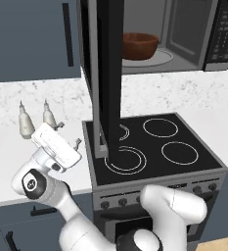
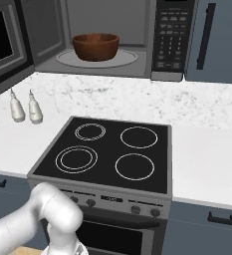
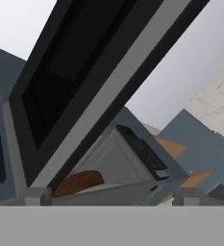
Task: Open the microwave, place the bowl with waffle inside the microwave, then close the microwave door and turn it on.
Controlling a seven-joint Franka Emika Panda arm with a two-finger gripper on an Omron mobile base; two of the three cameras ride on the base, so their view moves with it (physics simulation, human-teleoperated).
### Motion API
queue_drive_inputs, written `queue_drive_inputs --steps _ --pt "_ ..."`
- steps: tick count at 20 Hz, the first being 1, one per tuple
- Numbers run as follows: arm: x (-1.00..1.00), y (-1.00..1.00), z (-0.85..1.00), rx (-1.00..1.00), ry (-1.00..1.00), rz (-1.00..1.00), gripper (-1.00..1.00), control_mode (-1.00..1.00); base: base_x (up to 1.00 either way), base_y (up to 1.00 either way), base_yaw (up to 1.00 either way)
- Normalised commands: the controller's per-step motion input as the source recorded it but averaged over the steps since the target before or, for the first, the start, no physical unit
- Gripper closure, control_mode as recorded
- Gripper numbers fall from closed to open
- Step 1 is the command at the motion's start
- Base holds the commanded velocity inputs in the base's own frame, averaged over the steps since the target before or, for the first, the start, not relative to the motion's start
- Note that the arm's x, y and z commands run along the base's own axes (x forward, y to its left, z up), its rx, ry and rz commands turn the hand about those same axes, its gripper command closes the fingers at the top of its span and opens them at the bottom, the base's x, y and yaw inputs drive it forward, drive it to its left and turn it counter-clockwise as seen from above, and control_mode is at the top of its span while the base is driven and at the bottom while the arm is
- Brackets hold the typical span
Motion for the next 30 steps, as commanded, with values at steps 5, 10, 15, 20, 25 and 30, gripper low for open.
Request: queue_drive_inputs --steps 5,10,15,20,25,30 --pt "0.00 0.33 0.00 -0.02 -0.16 -0.01 1.00 -1.00 0.00 0.00 0.00" --pt "0.00 0.00 0.37 0.01 -0.19 0.00 1.00 -1.00 0.00 0.00 0.00" --pt "-0.01 0.00 0.67 0.08 -0.20 0.00 1.00 -1.00 0.00 0.00 0.00" --pt "-0.30 -0.43 0.78 0.21 -0.17 0.00 1.00 -1.00 0.00 0.00 0.00" --pt "-0.53 -0.82 0.73 0.29 -0.20 0.00 1.00 -1.00 0.00 0.00 0.00" --pt "-0.70 -0.98 0.66 0.30 -0.24 0.00 1.00 -1.00 0.00 0.00 0.00"
